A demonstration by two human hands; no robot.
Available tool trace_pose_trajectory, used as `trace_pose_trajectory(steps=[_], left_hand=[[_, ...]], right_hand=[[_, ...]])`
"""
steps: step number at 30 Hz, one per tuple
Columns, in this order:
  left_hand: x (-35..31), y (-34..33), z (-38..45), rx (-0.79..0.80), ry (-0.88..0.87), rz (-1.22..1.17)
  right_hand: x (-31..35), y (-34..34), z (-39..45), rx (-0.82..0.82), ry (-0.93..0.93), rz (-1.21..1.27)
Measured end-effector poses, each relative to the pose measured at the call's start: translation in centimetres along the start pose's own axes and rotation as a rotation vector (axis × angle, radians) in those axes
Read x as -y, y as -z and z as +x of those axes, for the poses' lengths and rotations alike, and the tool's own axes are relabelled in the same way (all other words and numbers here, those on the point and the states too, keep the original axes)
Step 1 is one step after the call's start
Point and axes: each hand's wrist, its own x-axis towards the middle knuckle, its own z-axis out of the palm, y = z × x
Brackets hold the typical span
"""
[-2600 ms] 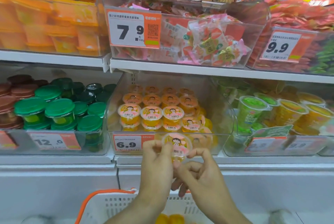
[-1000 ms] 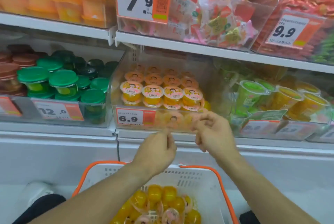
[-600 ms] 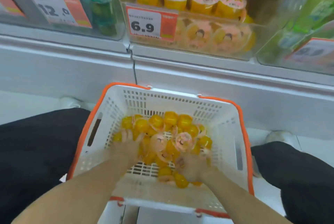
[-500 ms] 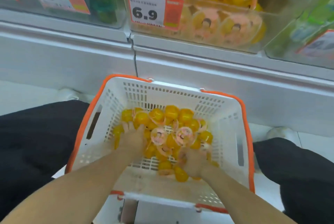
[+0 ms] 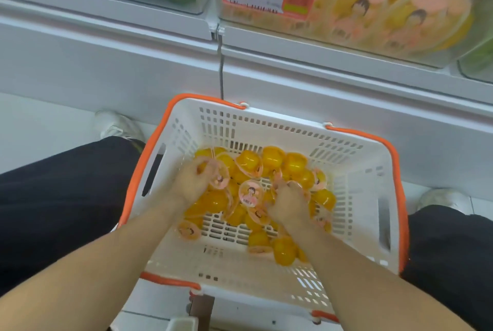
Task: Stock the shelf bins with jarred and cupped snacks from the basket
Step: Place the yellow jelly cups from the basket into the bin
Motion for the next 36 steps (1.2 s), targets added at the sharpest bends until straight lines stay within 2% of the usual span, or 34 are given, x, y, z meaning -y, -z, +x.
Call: trace_pose_trajectory(steps=[2,4,7,9,12,15,17,21,24,29,34,36], left_hand=[[-1.3,1.0,-0.2,0.083,0.192,-0.301],[-3.0,1.8,-0.8,0.243,0.273,-0.571],[-5.0,2.6,-1.8,0.392,0.337,-0.736],[-5.3,2.8,-2.2,0.450,0.387,-0.730],[-6.3,3.0,-3.1,0.521,0.463,-0.579],[-8.0,2.4,-4.6,0.672,0.494,-0.385],[-9.6,1.7,-5.3,0.723,0.480,-0.346],[-13.8,0.6,-6.2,0.667,0.366,-0.433],[-17.4,0.7,-7.6,0.726,0.228,-0.423],[-22.4,0.8,-9.8,0.717,0.060,-0.455],[-26.8,1.7,-12.1,0.820,-0.019,-0.432],[-28.4,2.5,-13.1,0.843,-0.040,-0.368]], right_hand=[[-0.1,-0.4,0.2,0.067,-0.004,-0.012],[-0.3,-0.8,0.1,0.072,0.009,-0.003],[-0.5,-0.7,-0.1,0.028,0.009,0.014],[-0.8,0.0,-0.3,-0.006,0.016,0.081],[-1.3,2.3,-1.1,-0.061,0.042,0.256],[-1.3,6.1,-2.4,-0.179,0.083,0.580],[-1.1,9.0,-3.7,-0.249,0.216,0.766],[-1.0,14.6,-7.0,-0.386,0.526,0.810],[-1.6,18.1,-9.4,-0.471,0.660,0.750],[-2.7,21.7,-12.1,-0.417,0.696,0.986],[-2.5,23.3,-13.6,-0.047,0.684,1.463],[-1.9,23.8,-13.8,0.048,0.689,1.641]])
